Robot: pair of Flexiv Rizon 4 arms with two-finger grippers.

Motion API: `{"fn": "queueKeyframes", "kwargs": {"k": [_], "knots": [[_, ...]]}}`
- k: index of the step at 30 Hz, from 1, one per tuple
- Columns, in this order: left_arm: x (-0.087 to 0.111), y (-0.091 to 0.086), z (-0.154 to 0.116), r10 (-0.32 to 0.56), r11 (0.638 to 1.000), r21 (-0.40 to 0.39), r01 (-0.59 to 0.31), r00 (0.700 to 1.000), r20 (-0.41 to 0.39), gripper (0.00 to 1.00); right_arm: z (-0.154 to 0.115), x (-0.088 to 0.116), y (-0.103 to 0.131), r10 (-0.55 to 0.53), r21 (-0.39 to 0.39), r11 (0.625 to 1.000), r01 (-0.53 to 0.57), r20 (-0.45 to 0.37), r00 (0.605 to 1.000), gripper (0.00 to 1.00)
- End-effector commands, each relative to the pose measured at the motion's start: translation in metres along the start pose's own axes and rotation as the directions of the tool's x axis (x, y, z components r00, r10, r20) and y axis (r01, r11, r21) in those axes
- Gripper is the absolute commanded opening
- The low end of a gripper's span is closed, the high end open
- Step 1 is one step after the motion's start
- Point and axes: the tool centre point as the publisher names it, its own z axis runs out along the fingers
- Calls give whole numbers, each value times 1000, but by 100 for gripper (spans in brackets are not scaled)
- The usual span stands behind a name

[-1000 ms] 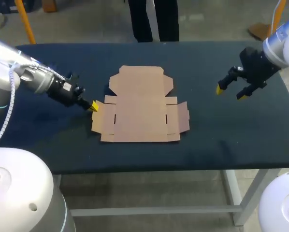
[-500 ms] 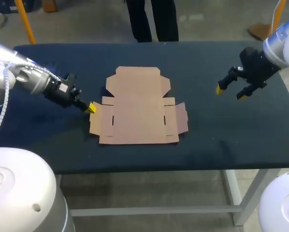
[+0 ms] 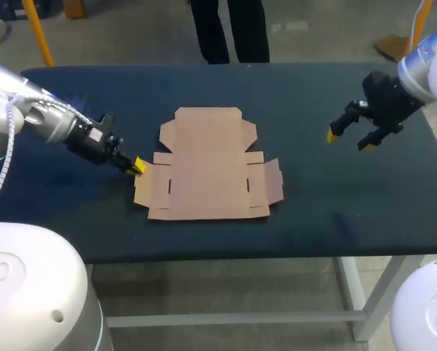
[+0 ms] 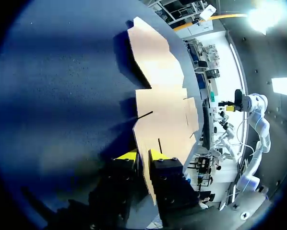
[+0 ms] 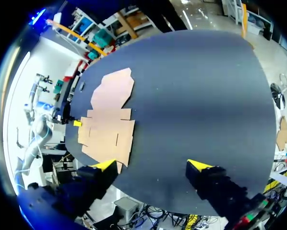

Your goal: Assemble the packaging by folding the flat box into shape, placing the metal phone stand inside, and closing the box properly

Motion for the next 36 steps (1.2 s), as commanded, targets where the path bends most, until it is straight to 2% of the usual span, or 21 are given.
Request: {"fn": "queueKeyframes", "kwargs": {"k": [1, 7, 15, 25, 32, 36], "knots": [[9, 2, -11, 11, 1000, 23, -12, 1000, 30, 100, -1, -1, -1, -2, 0, 1000, 2, -3, 1000, 100], [20, -5, -38, 36, 995, 87, -47, 992, 124, 100, -1, -1, -1, -2, 0, 1000, 2, -3, 1000, 100], [39, -21, -78, 55, 979, 173, -104, 962, 269, 100, -1, -1, -1, -2, 0, 1000, 2, -3, 1000, 100], [55, -37, -113, 53, 963, 232, -135, 943, 329, 100, -1, 0, 3, -3, 0, 1000, 3, -1, 1000, 100], [61, -41, -120, 32, 961, 239, -137, 916, 399, 100, -3, 6, 15, -23, -21, 1000, 24, 24, 999, 100], [62, -41, -122, -10, 964, 245, -105, 905, 426, 100, 3, 9, 23, -26, -30, 999, 27, 27, 999, 100]]}}
